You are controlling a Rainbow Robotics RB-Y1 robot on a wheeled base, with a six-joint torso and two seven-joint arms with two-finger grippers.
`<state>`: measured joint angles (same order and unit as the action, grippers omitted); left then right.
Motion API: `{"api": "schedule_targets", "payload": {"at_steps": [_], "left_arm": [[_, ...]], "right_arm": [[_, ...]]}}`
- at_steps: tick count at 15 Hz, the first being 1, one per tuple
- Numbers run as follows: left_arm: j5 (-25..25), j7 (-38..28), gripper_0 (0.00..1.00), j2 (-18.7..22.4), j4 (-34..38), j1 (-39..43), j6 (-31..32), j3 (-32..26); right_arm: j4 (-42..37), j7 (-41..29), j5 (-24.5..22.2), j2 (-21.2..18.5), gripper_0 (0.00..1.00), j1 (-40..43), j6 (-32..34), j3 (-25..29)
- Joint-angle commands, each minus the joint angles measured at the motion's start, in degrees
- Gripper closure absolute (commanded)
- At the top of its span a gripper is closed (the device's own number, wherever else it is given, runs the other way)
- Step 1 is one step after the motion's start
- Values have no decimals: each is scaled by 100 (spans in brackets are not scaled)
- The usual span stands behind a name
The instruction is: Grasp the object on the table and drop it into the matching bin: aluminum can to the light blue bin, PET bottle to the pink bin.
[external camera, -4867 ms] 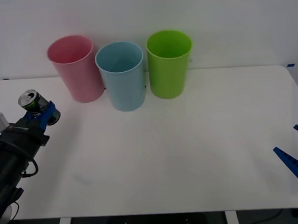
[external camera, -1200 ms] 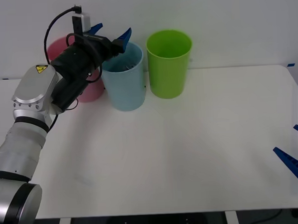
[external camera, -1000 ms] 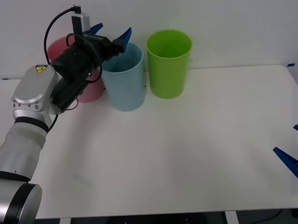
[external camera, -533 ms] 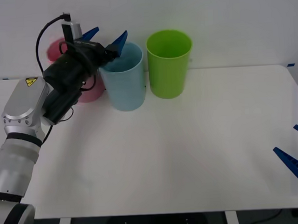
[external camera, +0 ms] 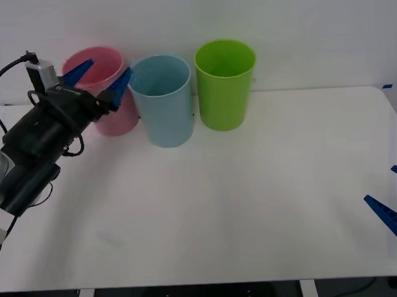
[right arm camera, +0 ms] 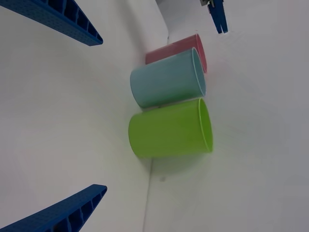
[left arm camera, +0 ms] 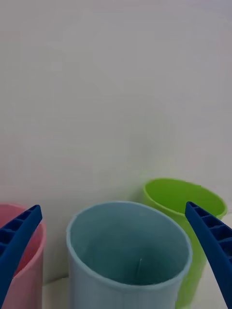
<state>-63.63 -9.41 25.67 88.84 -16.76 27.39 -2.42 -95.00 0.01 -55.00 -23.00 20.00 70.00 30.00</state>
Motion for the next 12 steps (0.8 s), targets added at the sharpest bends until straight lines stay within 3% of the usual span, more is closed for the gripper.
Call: {"api": "schedule_targets", "payload": {"at_steps": [1,12], "left_arm": [[-79,-17,0,105,441,665,627,-602],[-431,-483,0,254,1610,2915,2666,-2852]], "right_arm": [[0,-1,0,0,0,0,0,0],[0,-1,0,0,0,0,0,0]]}}
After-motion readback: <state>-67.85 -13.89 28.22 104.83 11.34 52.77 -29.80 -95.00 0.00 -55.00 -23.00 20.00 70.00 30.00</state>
